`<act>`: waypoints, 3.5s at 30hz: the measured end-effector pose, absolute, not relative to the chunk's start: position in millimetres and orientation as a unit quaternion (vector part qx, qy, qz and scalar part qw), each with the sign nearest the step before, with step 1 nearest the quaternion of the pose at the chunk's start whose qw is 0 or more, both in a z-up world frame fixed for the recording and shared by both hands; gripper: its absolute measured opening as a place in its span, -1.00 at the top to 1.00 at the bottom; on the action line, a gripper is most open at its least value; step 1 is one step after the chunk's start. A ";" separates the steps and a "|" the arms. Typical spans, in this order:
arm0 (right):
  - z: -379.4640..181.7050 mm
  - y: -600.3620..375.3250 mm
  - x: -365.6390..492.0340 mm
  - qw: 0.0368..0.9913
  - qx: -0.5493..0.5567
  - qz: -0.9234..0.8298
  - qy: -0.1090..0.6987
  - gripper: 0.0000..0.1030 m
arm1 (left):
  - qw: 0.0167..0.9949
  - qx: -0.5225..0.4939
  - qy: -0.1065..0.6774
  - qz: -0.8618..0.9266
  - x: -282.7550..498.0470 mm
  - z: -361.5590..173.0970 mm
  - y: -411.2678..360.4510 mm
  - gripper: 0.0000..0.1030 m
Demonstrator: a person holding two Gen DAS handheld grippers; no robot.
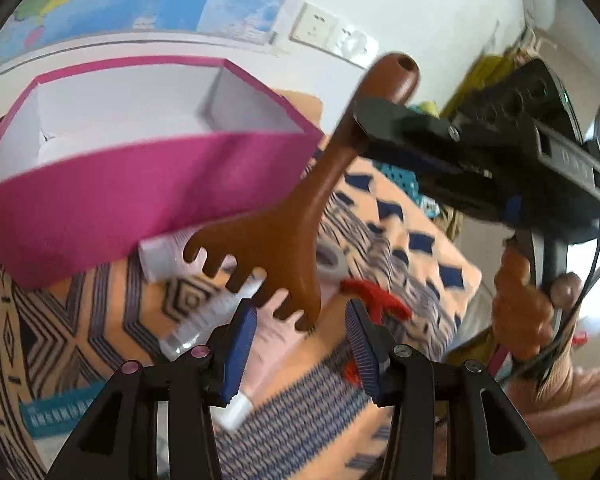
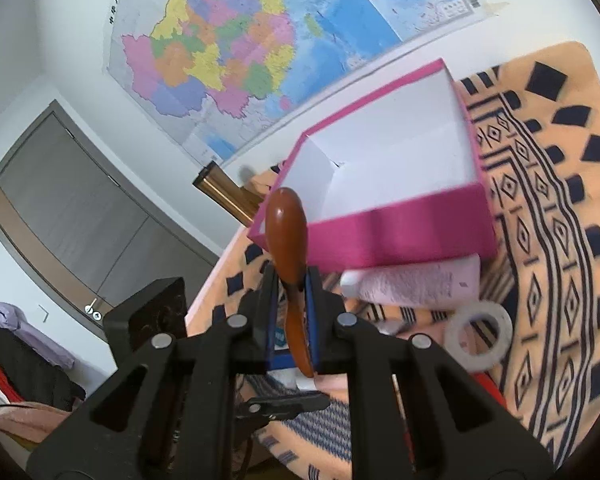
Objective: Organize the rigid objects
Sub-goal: 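Carry the back-scratcher into the pink box and release it, then grasp the red plunger-shaped tool with the right gripper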
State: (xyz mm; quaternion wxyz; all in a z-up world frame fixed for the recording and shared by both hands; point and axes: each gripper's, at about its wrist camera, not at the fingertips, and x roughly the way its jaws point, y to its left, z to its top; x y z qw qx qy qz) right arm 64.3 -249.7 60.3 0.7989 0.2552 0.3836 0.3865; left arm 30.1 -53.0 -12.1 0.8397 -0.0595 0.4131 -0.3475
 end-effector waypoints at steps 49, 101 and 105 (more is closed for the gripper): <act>34.8 -228.5 196.9 0.815 0.241 0.286 0.443 0.27 | 0.871 -0.051 0.447 -0.197 163.7 4.1 -18.9 0.28; -31.7 -304.8 -1.7 0.831 0.005 0.253 0.495 0.28 | 0.792 0.010 0.455 -0.406 -16.0 -44.5 -108.4 -0.03; -35.6 -301.2 -1.5 0.837 -0.009 0.242 0.490 0.47 | 0.784 0.005 0.468 -0.408 -17.3 -49.3 -113.2 -0.03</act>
